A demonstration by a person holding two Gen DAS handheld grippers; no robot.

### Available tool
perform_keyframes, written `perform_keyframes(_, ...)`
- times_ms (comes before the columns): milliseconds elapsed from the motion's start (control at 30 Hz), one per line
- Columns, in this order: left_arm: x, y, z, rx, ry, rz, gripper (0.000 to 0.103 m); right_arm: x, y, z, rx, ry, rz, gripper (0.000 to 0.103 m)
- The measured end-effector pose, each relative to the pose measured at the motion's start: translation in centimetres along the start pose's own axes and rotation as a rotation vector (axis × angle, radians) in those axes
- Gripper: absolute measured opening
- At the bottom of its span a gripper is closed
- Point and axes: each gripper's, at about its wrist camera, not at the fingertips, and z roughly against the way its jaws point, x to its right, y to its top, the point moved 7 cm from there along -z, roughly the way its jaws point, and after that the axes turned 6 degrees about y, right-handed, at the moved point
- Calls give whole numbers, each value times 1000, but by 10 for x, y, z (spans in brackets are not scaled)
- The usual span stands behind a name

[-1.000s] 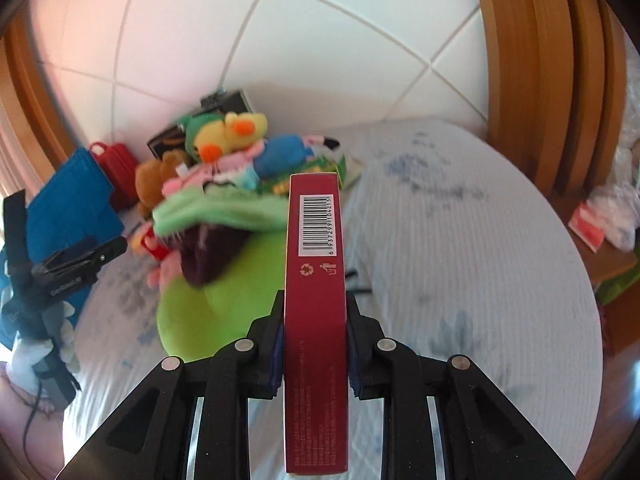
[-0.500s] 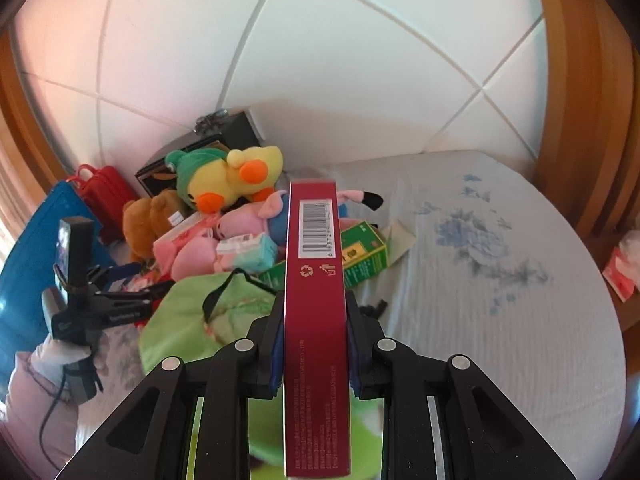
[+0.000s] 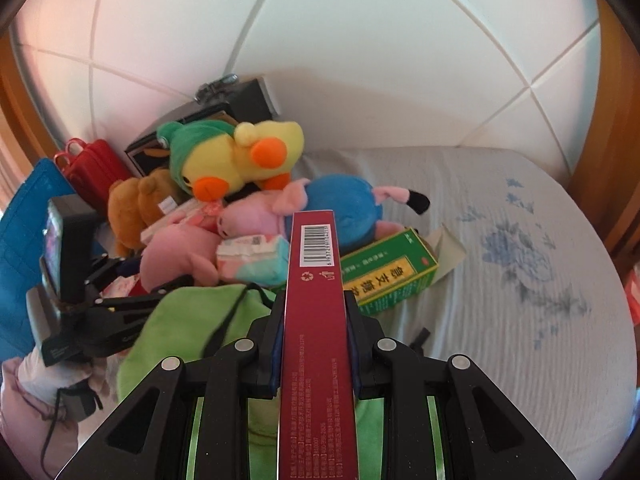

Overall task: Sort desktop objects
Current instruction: 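Grasp the pink pig plush in red dress with the left tool, then carry both items over the blue crate and open both tools to drop them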

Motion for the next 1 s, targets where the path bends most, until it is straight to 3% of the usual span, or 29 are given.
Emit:
perform_keyframes(167, -28, -1, 72, 142, 65, 80, 56, -37, 8, 35, 75, 36, 61, 24)
perform_keyframes(367, -72, 4, 155, 255, 72, 150, 56, -94, 12, 88, 160, 59, 141, 24)
perform_keyframes(767, -166, -45, 319, 442, 62, 173, 56, -229, -18, 183, 327, 44, 219, 24)
perform_keyframes(1000, -239, -77, 401, 530, 189, 252, 56, -304, -23, 207, 386, 111, 293, 24)
